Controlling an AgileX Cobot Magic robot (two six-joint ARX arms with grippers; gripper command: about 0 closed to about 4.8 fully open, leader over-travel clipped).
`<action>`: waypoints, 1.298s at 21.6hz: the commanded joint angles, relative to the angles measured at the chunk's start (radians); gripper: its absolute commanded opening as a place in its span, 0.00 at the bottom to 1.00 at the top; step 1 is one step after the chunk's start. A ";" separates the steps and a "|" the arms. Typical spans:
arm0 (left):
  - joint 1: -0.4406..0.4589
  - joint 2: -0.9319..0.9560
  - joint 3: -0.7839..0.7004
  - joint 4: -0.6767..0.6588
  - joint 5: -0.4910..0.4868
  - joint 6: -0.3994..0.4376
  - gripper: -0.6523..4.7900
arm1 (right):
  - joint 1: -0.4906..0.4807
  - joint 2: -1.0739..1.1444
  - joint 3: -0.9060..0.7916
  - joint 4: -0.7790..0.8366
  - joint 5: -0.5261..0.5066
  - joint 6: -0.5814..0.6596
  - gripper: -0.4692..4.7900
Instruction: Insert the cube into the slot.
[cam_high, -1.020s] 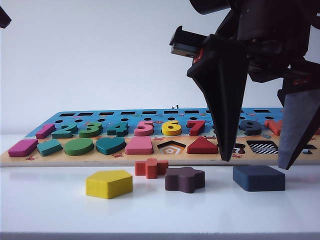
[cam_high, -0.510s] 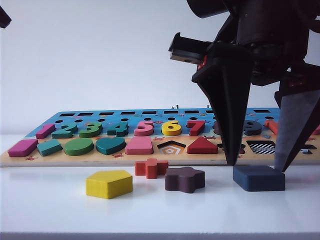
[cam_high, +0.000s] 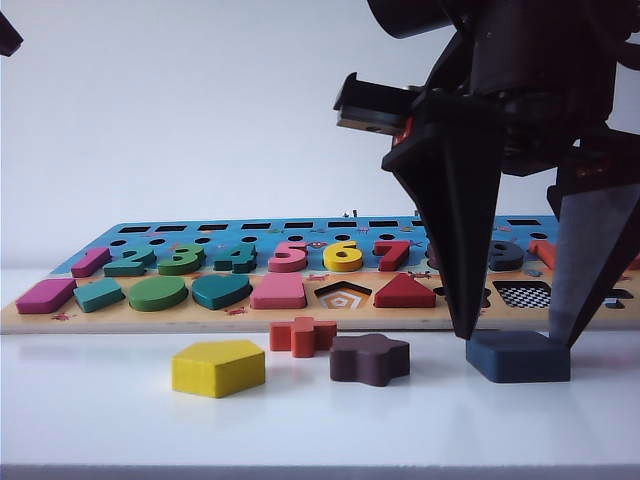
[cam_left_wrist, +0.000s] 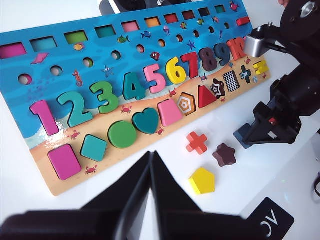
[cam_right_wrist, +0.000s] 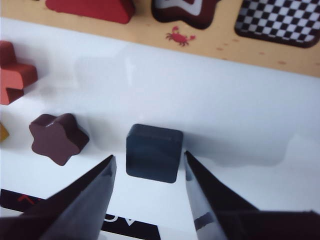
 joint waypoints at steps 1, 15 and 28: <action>0.000 -0.002 0.004 0.015 0.007 0.004 0.13 | 0.002 0.001 0.003 0.003 0.024 0.008 0.56; 0.000 -0.002 0.004 0.014 0.007 0.004 0.13 | 0.002 0.009 0.003 0.003 0.030 0.007 0.48; 0.000 -0.002 0.004 0.014 0.007 0.004 0.13 | 0.000 -0.001 0.007 0.032 0.029 0.006 0.36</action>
